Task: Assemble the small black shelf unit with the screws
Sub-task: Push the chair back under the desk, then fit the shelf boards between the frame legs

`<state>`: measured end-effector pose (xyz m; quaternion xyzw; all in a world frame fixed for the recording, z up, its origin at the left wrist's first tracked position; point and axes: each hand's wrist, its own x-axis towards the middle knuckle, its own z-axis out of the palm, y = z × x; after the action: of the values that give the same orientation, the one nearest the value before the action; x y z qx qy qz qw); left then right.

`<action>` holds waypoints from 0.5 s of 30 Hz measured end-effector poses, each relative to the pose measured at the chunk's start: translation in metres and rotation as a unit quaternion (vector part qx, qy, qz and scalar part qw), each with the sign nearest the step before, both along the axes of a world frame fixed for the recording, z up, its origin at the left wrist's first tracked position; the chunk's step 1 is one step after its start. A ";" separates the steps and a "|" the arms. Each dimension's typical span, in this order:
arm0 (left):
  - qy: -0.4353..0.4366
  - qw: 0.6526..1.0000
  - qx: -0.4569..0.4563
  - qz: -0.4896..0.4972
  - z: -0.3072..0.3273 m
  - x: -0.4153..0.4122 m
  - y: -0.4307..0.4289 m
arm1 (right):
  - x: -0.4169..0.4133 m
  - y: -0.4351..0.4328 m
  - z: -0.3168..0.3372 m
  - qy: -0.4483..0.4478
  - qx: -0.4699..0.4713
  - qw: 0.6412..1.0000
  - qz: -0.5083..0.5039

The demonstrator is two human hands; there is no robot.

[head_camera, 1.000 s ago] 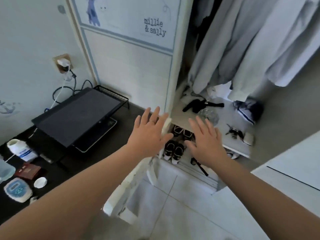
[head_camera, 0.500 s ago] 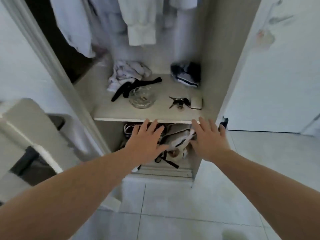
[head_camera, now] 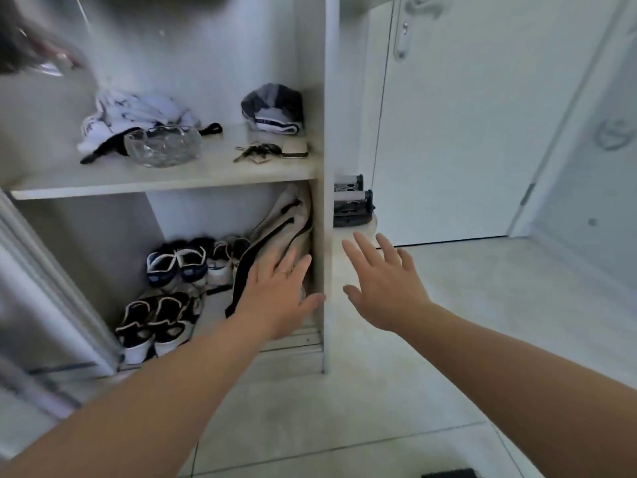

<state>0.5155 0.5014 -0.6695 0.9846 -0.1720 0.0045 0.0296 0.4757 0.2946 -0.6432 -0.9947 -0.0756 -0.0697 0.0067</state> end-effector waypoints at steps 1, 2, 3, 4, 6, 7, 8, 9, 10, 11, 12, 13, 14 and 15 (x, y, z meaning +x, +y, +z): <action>0.001 1.000 0.001 0.001 0.008 -0.016 -0.007 | -0.019 -0.010 0.008 -0.005 0.002 1.000 -0.006; 0.003 1.000 -0.002 0.003 0.017 -0.033 -0.014 | -0.039 -0.021 0.017 -0.009 0.003 1.000 -0.012; 0.004 1.000 -0.005 0.001 0.027 -0.050 -0.024 | -0.062 -0.034 0.025 -0.011 0.002 1.000 -0.020; 0.002 1.000 -0.007 -0.004 0.039 -0.069 -0.036 | -0.087 -0.048 0.034 -0.011 -0.001 1.000 -0.029; -0.009 1.000 -0.016 -0.023 0.062 -0.105 -0.064 | -0.136 -0.077 0.050 -0.007 -0.004 0.999 -0.050; -0.013 0.999 -0.023 -0.037 0.072 -0.122 -0.080 | -0.161 -0.093 0.057 -0.009 -0.002 0.998 -0.062; -0.017 0.998 -0.031 -0.053 0.081 -0.136 -0.098 | -0.184 -0.110 0.064 -0.013 0.000 0.997 -0.075; -0.021 0.997 -0.035 -0.071 0.089 -0.151 -0.116 | -0.207 -0.127 0.070 -0.017 0.003 0.996 -0.088; -0.027 0.995 -0.037 -0.091 0.096 -0.164 -0.136 | -0.230 -0.145 0.076 -0.023 0.006 0.994 -0.102; -0.032 0.992 -0.038 -0.114 0.102 -0.176 -0.155 | -0.253 -0.163 0.081 -0.028 0.009 0.993 -0.116; -0.035 0.989 -0.038 -0.137 0.107 -0.189 -0.175 | -0.276 -0.180 0.086 -0.032 0.012 0.991 -0.132; -0.039 0.986 -0.039 -0.160 0.111 -0.201 -0.195 | -0.300 -0.197 0.090 -0.037 0.017 0.988 -0.151; -0.042 0.982 -0.040 -0.181 0.113 -0.213 -0.217 | -0.323 -0.214 0.093 -0.044 0.023 0.984 -0.170; -0.042 0.979 -0.042 -0.197 0.115 -0.224 -0.237 | -0.344 -0.229 0.094 -0.050 0.029 0.980 -0.188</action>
<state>0.2912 0.2641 -0.5542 0.9283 -0.3632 0.0473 0.0638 0.1316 0.0657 -0.5489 -0.9858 0.1146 -0.1215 0.0181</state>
